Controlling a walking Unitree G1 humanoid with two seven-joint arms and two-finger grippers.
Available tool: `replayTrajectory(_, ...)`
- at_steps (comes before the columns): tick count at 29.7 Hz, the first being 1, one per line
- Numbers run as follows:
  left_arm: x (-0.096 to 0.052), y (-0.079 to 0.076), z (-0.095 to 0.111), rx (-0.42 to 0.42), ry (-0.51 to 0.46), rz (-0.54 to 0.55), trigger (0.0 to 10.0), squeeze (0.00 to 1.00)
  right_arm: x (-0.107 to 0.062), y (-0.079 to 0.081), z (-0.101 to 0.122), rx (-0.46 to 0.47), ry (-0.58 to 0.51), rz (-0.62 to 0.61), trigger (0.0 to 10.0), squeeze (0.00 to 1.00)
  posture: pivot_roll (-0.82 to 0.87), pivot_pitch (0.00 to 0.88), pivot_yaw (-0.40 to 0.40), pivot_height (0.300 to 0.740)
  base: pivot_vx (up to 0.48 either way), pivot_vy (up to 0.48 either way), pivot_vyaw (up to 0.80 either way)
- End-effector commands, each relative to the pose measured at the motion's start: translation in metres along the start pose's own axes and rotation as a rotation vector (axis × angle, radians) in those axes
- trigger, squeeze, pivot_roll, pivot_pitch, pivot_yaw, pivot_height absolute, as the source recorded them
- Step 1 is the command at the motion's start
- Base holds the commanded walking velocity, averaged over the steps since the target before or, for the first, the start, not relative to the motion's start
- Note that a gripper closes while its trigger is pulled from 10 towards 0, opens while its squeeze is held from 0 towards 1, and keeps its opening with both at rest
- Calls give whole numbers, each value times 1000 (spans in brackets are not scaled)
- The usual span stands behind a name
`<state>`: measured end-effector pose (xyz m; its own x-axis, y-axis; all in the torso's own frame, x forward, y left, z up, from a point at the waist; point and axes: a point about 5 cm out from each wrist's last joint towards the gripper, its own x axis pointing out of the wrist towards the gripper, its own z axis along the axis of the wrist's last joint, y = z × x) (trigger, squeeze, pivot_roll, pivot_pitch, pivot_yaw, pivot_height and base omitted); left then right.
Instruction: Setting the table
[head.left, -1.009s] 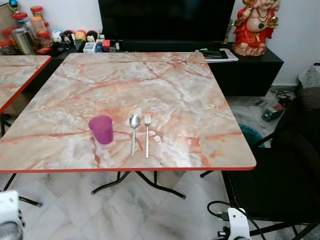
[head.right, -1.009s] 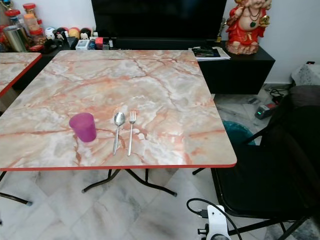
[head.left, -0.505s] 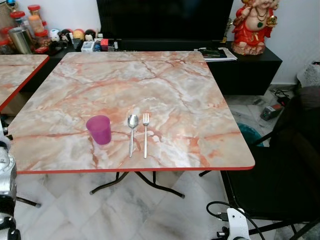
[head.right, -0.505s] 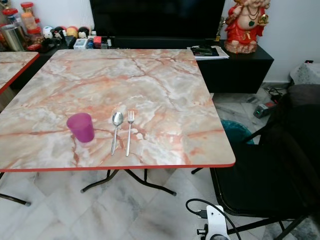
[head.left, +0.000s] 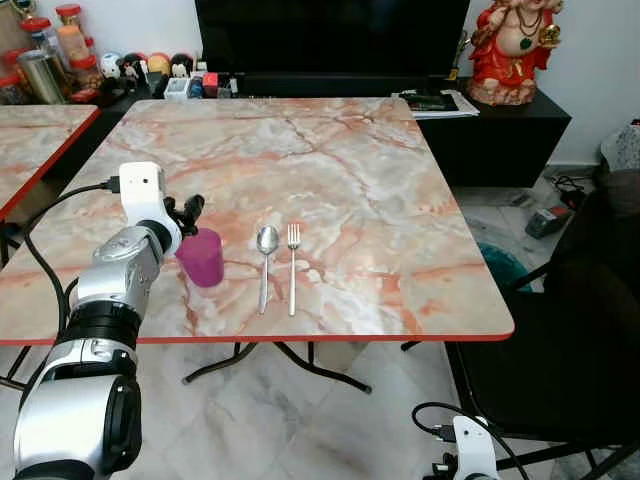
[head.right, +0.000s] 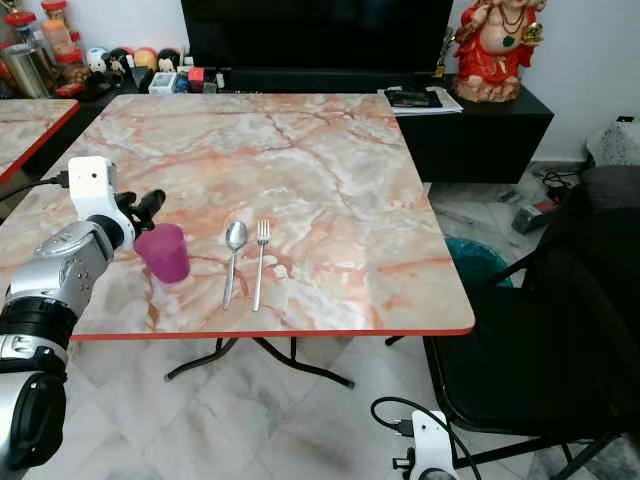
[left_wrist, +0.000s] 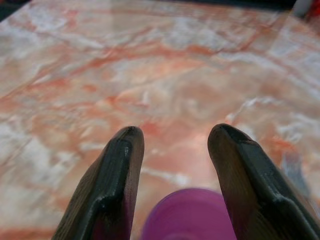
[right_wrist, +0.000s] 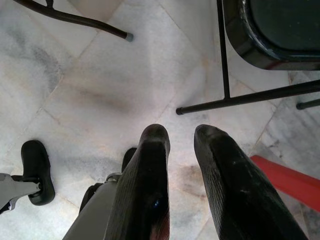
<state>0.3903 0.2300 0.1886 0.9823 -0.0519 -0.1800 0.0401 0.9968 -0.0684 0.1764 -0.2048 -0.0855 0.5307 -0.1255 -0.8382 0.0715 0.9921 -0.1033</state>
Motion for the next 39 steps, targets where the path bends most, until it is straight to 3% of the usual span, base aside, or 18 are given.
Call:
replayTrajectory(1,1,5,8,24,49,28,10000,0,0,0,1,16,-1,2,10000,0,70,0,-5,740,0,0,0)
replayTrajectory(4,1,11,11,50,78,66,10000,0,0,0,1,13,-1,4,10000,0,79,0,-8,740,0,0,0)
replayTrajectory(8,2,9,4,-9,111,53,10000,0,0,1,2,10,-2,6,10000,0,74,0,-8,740,0,0,0)
replayTrajectory(9,3,8,3,-35,113,44,10000,706,0,1,2,11,-2,6,10000,0,74,0,-8,740,0,0,0)
replayTrajectory(10,4,5,3,-74,113,40,10000,1000,0,1,2,12,-3,6,10000,0,74,0,-7,740,0,0,0)
replayTrajectory(14,7,0,3,-130,120,41,10000,1000,0,1,2,13,-4,6,10000,0,73,0,-9,740,0,0,0)
replayTrajectory(17,9,-2,3,-123,120,63,10000,1000,0,1,2,12,-3,7,10000,0,73,0,-9,740,0,0,0)
replayTrajectory(18,10,-2,3,-114,121,71,10000,169,0,1,2,12,-3,7,10000,0,73,0,-9,740,0,0,0)
replayTrajectory(19,11,-3,5,-95,116,86,10000,0,0,1,2,13,-2,7,10000,0,73,0,-9,740,0,0,0)
replayTrajectory(25,13,-6,7,-61,121,110,10000,0,0,1,2,13,-4,9,10000,0,73,0,-8,740,0,0,0)
replayTrajectory(32,13,-4,-6,-10,162,149,10000,0,0,2,2,17,-4,9,10000,0,71,0,-6,740,0,0,0)
replayTrajectory(39,12,-2,-20,-20,196,167,10000,0,0,2,2,17,-3,11,10000,0,67,0,0,740,0,0,0)
